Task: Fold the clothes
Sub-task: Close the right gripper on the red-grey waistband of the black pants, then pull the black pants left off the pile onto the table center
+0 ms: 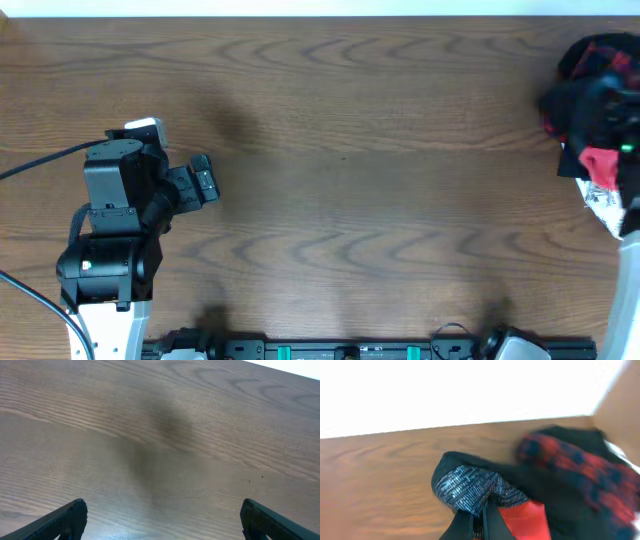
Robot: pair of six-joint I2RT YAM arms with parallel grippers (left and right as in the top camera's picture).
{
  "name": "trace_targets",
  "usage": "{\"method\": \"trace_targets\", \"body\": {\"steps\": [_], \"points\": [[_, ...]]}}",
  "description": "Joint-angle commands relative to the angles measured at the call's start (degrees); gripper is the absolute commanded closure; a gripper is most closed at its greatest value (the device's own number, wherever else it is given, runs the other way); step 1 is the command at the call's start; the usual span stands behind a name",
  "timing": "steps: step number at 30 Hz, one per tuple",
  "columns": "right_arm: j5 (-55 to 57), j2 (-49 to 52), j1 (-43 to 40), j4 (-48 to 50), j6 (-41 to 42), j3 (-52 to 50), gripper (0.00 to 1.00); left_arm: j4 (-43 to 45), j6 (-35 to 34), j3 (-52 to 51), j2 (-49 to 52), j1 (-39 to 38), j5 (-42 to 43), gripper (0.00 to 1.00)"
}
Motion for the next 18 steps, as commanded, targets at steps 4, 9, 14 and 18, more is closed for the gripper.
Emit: {"method": "trace_targets", "body": {"steps": [4,9,14,18], "points": [[-1.99,-0.31,8.83,-1.75,-2.43,0.72,0.99,0.2,0.04,1.16,0.13,0.35,-0.83,0.02],[-0.31,-0.63,8.96,5.16,11.15,0.72,0.99,0.2,0.04,1.16,0.13,0.35,-0.83,0.02],[-2.45,-0.44,9.44,7.17,14.75,0.72,0.99,-0.04,0.02,1.16,0.13,0.35,-0.83,0.02],[-2.54,0.22,9.94,3.85,13.64,0.7,0.99,-0.44,0.04,1.16,0.13,0.35,-0.83,0.02]]}}
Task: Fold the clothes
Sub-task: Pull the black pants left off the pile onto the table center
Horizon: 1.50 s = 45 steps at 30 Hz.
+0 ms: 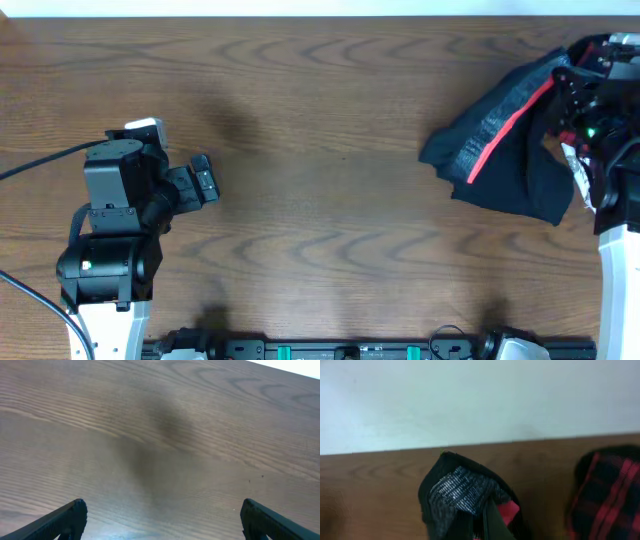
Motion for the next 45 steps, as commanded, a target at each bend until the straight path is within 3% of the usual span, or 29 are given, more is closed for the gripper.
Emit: {"method": "trace_targets", "body": {"steps": [1,9,15,20,21,22,23,26,29,31,34,36,38,39,40,45], "points": [[-1.6,0.39,0.9,-1.25,1.46,0.79,0.99,-0.2,0.02,1.16,0.13,0.33,-0.83,0.02],[-13.09,1.88,5.84,-1.77,-6.25,0.79,0.99,-0.17,0.02,1.16,0.13,0.35,-0.83,0.02],[-11.23,8.28,18.12,0.26,-7.23,0.79,0.99,-0.17,-0.15,1.16,0.13,0.35,-0.81,0.02],[-9.86,17.29,29.44,7.61,-7.19,0.81,0.99,-0.17,-0.15,1.14,0.15,0.35,-0.81,0.02],[-9.84,19.23,31.43,9.16,-7.19,0.81,0.93,-0.2,-0.15,1.14,0.13,0.33,-0.81,0.02],[-9.84,21.0,33.05,10.49,-7.17,0.81,0.68,-0.17,-0.13,1.14,0.13,0.33,-0.81,0.02],[-9.81,22.8,34.51,11.67,-7.19,0.81,0.53,-0.2,-0.13,1.14,0.13,0.35,-0.83,0.02],[-7.3,27.1,37.35,12.81,-7.17,0.81,0.21,-0.17,-0.15,1.14,0.13,0.35,-0.83,0.02],[-1.6,28.02,37.35,10.16,-7.19,0.81,0.05,-0.17,-0.15,1.14,0.13,0.33,-0.81,0.02],[2.23,26.73,36.0,7.52,-7.19,0.81,0.07,-0.11,-0.13,1.14,0.15,0.33,-0.57,0.02],[5.42,23.58,33.46,2.67,-7.17,0.81,0.3,1.07,-0.15,1.14,0.15,0.33,2.71,0.0],[7.87,20.96,31.61,-2.19,-7.15,0.81,0.54,3.3,-0.2,1.14,0.33,0.33,7.13,0.16],[11.58,18.51,29.99,-7.26,-6.73,0.81,0.67,6.19,-1.31,1.14,0.96,0.26,11.06,0.39],[14.21,17.44,29.2,-9.7,-6.12,0.81,0.67,7.76,-2.71,1.14,1.46,0.04,12.48,0.5],[17.14,16.37,28.35,-12.15,-5.29,0.81,0.58,9.35,-4.39,1.11,2.21,-0.39,13.46,0.53],[22.1,14.49,25.38,-18.6,-3.04,0.81,0.39,17.66,-8.96,1.09,9.18,-6.34,14.21,0.53]]}}
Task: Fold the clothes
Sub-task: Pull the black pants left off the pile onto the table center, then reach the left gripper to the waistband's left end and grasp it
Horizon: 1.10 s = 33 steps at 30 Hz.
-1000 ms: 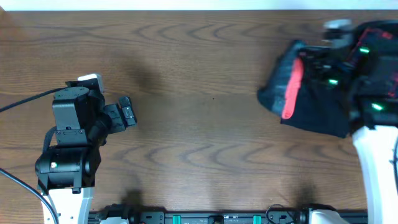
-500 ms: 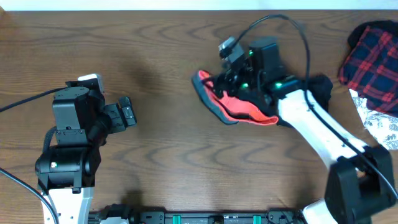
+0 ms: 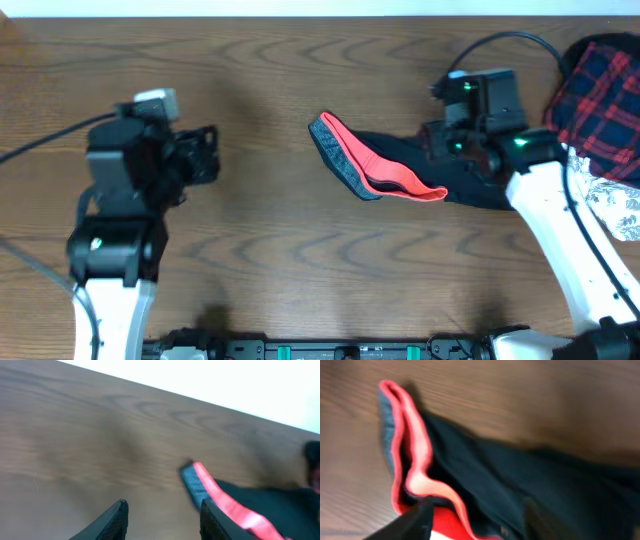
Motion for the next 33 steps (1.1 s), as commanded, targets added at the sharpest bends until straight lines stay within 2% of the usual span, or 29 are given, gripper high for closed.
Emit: {"method": "trace_targets", "body": {"steps": [1,6,8,9,13,17,23,26,27,32,33], "points": [[5.62,-0.39,-1.84,-2.01,1.86,0.7,0.36,4.66,-3.61,0.94,6.45,-5.22,2.97,0.53],[5.62,-0.5,-3.87,-4.22,4.31,0.7,0.31,16.79,-5.68,0.96,18.47,-13.53,2.95,0.53],[5.62,-0.7,-5.25,-5.49,5.53,0.7,0.26,21.38,-10.45,1.03,23.37,-15.63,2.95,0.61],[5.6,-0.85,-6.16,-6.23,5.99,0.7,0.24,23.61,-13.09,1.03,25.68,-16.37,2.93,0.69],[5.6,-2.25,-10.69,-8.92,6.36,0.7,0.24,31.41,-23.52,1.03,33.83,-17.75,2.93,0.87],[5.55,-3.78,-15.19,-11.02,6.29,0.7,0.2,37.77,-30.1,1.03,40.09,-17.7,2.36,0.88],[5.35,-4.52,-17.38,-13.0,5.22,0.7,0.16,41.44,-30.58,1.03,44.78,-17.75,-2.89,0.87],[4.39,-4.52,-17.38,-13.07,5.22,0.7,0.16,41.66,-30.58,1.03,46.05,-17.75,-4.2,0.7],[4.17,-4.52,-17.38,-13.07,5.22,0.7,0.16,42.16,-30.58,1.03,46.47,-17.75,-4.17,0.6],[4.07,-4.52,-17.38,-13.14,5.22,0.7,0.16,43.28,-31.01,2.03,48.22,-18.43,-4.24,0.32],[4.07,-4.52,-17.38,-13.25,5.22,0.7,0.16,42.45,-31.04,2.86,48.54,-19.02,-4.61,0.23]]}}
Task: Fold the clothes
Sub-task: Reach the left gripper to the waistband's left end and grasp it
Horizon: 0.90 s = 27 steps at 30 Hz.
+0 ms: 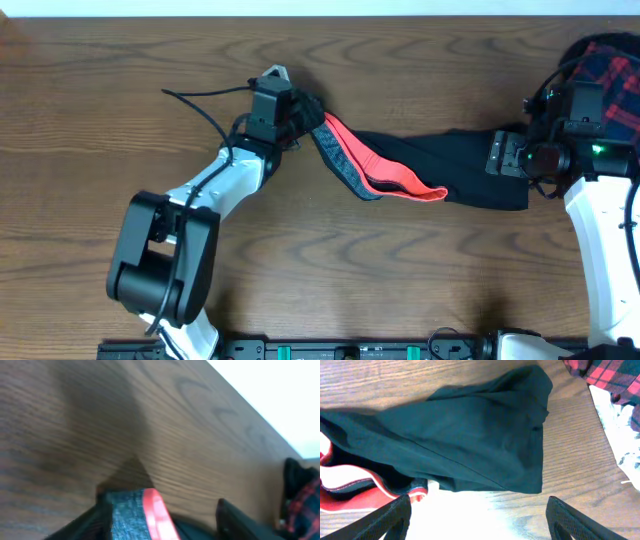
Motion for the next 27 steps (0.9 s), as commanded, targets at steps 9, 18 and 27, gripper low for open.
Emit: {"method": "trace_targets", "body": {"steps": [9,18,27], "points": [[-0.46,-0.57,-0.37,-1.05,-0.2,0.57,0.16,-35.69,2.86,27.78,4.79,-5.07,-12.98,0.02],[-3.04,-0.57,-0.33,-1.42,-0.2,0.57,0.16,-52.17,1.73,46.9,17.44,-5.2,-12.96,0.02],[-3.04,-0.57,-0.33,-1.55,-0.2,0.57,0.16,-54.51,1.51,47.63,24.41,-5.22,-12.37,0.02]]}}
